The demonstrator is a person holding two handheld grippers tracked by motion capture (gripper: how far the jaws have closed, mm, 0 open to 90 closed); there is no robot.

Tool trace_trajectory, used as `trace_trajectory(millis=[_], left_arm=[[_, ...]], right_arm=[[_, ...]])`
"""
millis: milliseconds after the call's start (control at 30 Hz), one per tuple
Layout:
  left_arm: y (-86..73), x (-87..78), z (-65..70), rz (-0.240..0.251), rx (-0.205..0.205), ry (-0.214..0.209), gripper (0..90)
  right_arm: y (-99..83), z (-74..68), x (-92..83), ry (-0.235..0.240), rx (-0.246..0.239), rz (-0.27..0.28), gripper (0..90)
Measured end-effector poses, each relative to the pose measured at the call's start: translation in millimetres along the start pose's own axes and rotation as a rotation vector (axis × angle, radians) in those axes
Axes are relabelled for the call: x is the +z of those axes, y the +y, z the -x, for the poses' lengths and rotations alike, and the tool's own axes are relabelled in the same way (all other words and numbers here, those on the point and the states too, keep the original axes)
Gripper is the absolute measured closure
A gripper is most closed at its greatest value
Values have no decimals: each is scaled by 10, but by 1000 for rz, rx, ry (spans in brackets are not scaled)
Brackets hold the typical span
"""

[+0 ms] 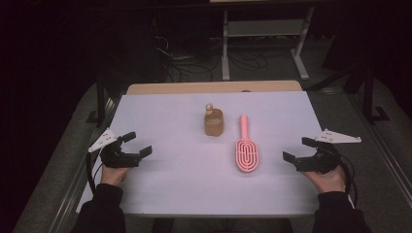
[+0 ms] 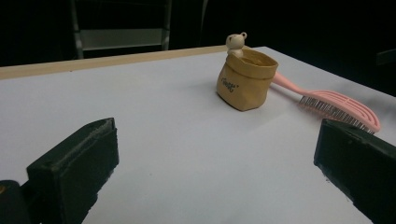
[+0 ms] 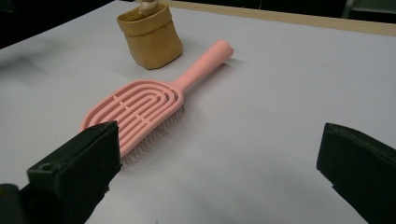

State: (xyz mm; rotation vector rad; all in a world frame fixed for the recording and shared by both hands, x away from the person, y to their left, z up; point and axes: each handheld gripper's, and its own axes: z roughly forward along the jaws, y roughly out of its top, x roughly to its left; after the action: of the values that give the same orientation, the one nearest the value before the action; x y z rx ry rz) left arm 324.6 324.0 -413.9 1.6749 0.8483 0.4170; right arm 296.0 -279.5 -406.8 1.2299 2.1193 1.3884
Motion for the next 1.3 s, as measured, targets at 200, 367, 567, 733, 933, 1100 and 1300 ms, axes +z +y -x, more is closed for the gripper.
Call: trace_trajectory(millis=[200, 367, 567, 733, 933, 1100, 1300], left_arm=[[-6, 1, -1, 1, -5, -2, 0], [-12, 8, 4, -7, 2, -2, 0], [-13, 6, 3, -4, 1, -2, 0], [-17, 9, 6, -9, 3, -5, 0], [-27, -1, 14, -10, -1, -2, 0], [-42, 10, 38, -19, -2, -5, 0], [-45, 14, 75, -20, 8, -9, 0]], right_arm=[[-5, 3, -2, 4, 3, -2, 0], [-6, 4, -1, 3, 3, -5, 0], [-5, 8, -13, 5, 7, 2, 0], [-6, 10, -18, 6, 8, 1, 0], [-4, 16, -3, 7, 2, -16, 0], [31, 16, -13, 7, -6, -26, 0], [50, 40, -31, 10, 1, -32, 0]])
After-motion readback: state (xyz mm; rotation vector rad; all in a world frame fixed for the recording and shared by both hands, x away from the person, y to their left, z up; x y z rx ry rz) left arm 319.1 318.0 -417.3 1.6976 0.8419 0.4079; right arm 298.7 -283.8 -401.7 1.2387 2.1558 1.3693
